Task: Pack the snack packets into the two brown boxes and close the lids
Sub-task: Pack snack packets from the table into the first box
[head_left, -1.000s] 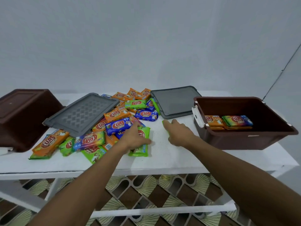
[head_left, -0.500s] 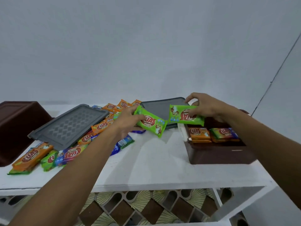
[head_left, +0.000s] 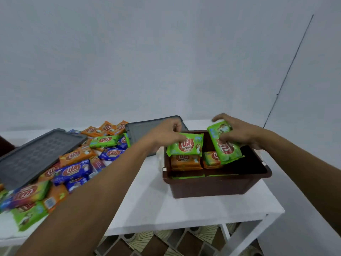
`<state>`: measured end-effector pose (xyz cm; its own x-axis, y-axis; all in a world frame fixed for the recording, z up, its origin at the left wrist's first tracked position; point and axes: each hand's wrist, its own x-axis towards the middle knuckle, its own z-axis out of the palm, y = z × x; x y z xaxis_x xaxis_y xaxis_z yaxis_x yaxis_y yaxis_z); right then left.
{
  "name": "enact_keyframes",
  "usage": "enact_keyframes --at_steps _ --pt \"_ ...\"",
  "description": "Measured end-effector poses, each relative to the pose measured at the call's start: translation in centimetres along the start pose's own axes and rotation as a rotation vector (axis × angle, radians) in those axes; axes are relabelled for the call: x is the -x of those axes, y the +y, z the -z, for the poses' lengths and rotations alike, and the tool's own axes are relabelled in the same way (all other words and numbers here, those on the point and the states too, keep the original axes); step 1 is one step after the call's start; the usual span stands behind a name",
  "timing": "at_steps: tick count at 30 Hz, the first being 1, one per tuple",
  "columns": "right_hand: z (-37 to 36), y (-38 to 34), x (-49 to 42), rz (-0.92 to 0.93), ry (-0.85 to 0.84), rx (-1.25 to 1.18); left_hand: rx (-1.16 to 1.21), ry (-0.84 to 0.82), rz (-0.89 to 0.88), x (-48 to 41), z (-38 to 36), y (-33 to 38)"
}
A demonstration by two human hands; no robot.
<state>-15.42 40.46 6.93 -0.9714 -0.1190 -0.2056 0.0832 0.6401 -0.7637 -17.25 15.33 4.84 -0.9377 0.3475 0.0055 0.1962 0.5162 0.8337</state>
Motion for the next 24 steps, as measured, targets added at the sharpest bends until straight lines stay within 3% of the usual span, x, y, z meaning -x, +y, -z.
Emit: enact_keyframes --at_steps 6,11,16,21,24 --pt "0.5 2.7 -1.3 0.107 -0.046 0.503 -0.457 -0.312 0.054 -2.0 -5.0 -0.4" --pt "0.4 4.1 -1.5 0.120 -0.313 0.734 -0.823 -0.538 0.104 -1.7 -6.6 -0.6" --pt "-0.4 4.9 -1.9 0.152 -0.380 1.027 -0.910 -0.576 0.144 -2.3 -7.1 -1.1" --pt "-1.2 6.4 -2.5 0.151 -0.567 0.962 -0.929 -0.574 0.042 -2.4 -7.1 -2.2" --pt "-1.7 7.2 -2.7 0.196 -0.591 0.973 -0.890 -0.625 0.020 -2.3 -7.3 -2.1"
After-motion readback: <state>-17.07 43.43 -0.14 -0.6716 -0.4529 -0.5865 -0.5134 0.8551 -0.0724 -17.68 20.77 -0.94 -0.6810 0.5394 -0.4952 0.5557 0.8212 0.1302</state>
